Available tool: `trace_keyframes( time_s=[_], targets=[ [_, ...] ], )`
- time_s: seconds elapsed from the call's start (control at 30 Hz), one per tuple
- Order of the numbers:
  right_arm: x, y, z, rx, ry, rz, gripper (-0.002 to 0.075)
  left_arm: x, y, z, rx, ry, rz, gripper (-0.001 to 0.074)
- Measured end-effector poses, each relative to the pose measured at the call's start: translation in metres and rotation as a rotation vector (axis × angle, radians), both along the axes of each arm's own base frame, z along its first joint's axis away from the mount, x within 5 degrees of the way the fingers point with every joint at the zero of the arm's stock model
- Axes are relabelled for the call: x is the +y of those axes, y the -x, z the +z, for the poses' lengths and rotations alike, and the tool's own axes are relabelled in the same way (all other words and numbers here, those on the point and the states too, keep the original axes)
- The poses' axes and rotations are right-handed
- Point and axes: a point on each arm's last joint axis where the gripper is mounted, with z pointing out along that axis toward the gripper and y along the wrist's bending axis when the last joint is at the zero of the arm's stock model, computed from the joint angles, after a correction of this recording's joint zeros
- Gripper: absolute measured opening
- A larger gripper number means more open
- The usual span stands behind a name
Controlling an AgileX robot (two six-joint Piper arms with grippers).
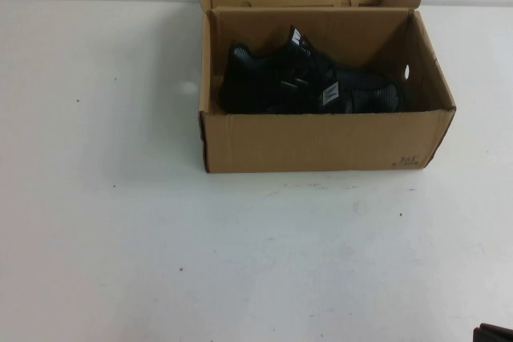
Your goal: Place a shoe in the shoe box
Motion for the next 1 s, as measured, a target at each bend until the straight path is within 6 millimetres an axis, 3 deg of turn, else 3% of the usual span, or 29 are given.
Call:
trace_keyframes(
  time_s=[0.8,1.0],
  targets=[
    [0.0008,0.0013,0.0012,0.001,-0.024,0.002,-0.0017,0.0,0.0001,-0.0002,0.003,0.006,0.002,-0.0001],
    [-0.005,0.007,0.0082,-0.135,-0.008,-0.03,-0.0017,0.0,0.0001,-0.0002,0.003,0.006,0.002,-0.0001]
  ],
)
